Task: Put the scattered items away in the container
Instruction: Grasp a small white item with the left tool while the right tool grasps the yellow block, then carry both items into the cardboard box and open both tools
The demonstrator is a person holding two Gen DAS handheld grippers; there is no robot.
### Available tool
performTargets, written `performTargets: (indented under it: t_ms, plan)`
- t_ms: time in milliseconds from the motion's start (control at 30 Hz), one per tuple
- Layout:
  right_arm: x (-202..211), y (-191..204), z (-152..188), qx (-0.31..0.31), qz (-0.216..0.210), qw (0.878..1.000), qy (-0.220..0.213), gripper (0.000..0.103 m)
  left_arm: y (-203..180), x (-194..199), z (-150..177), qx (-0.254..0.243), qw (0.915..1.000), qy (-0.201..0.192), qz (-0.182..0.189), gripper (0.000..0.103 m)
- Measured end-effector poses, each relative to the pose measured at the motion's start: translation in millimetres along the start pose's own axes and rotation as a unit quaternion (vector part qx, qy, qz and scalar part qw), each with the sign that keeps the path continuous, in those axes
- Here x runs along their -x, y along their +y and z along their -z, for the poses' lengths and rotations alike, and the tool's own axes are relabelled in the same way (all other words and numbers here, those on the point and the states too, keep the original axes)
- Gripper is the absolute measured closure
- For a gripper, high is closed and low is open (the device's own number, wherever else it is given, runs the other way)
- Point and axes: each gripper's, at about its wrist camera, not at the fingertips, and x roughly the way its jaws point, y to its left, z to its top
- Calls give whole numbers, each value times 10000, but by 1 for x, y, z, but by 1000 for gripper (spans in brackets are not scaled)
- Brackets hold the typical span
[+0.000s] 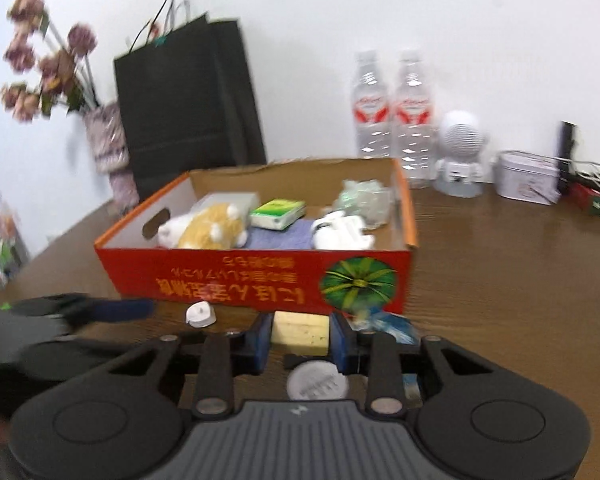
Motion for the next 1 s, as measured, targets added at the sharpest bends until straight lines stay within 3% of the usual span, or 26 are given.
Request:
performTargets:
  t_ms: [33,267,367,433,500,633,767,867,933,1000]
  plan:
    - [4,-2,3,-32,-12,10000,-16,73,-3,-8,-2,13,9999,105,-21,50]
    - [20,2,16,26,-559,9984,-87,73,-3,-28,-6,162,9993,259,-216,52]
    - [21,6,18,89,-575,9983,-91,73,-3,-28,-7,136,9993,238,-274,74]
    - [20,8,19,110,-507,9986,-67,73,-7,-23,-4,-22,9996,217,-153,74]
    - [18,9,21,111,-489,9987,-22,73,-15,-14,1,-242,9995,185,-95,75]
    - [14,16,28,195,-475,9987,74,73,-30,19,18,-390,9986,0,-362,75]
    - [31,24,26,168,-462,9988,-82,73,-29,74,24,-113,9984,-390,-385,75]
    - [48,29,6,232,-460,9983,-278,73,-14,105,1,269,9977,-603,-171,75]
    - [60,31,-26,289,-328,9978,-505,73,-2,114,-34,460,9964,-707,58,75]
    - [66,32,-69,360,-266,9968,-663,73,6,115,-79,495,9956,-790,52,74]
